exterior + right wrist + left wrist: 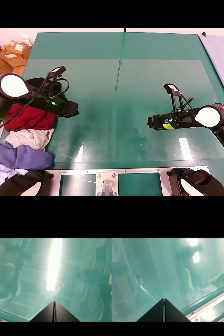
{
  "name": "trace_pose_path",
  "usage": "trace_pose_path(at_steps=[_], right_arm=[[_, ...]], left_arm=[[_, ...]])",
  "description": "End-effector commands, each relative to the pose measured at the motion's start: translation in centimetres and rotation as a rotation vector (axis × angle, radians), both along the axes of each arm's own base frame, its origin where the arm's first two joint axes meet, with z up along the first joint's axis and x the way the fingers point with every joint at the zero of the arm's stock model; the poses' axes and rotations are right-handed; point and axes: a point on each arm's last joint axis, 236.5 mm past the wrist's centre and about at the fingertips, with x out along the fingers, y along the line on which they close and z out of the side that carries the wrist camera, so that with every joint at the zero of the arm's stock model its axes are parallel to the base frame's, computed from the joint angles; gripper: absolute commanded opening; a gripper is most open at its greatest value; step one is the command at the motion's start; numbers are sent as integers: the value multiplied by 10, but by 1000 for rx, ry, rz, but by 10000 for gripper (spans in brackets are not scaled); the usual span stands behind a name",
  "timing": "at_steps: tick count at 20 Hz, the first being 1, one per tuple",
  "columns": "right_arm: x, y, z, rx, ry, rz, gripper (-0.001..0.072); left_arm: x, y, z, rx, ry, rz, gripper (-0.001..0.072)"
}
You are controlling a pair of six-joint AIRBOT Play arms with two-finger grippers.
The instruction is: Fold the shirts.
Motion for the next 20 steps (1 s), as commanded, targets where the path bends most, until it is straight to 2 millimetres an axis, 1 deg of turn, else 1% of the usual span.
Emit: trace_pose_path(at_steps=[1, 11, 13, 15, 17, 18, 19, 20], right_arm=[[0, 0, 0, 0, 0, 1, 10], [1, 0, 0, 2, -5, -1, 10], [8, 2, 3, 11, -34, -10, 11], [15, 3, 6, 20, -66, -20, 11], [28, 5, 12, 37, -118, -37, 11], [29, 6, 12, 40, -124, -40, 11], [32, 7, 14, 47, -133, -45, 11], [36, 7, 16, 52, -151, -50, 11]], left_arm=[[0, 0, 0, 0, 0, 0, 28], [2, 0, 1, -2, -7, 3, 28], [16, -3, 5, -20, -60, 33, 28], [39, -4, 14, -43, -150, 80, 28], [52, -3, 17, -47, -196, 107, 30], [54, -2, 18, -43, -207, 108, 37], [57, 6, 15, 0, -237, 91, 340], [62, 24, 7, 91, -264, 85, 698]])
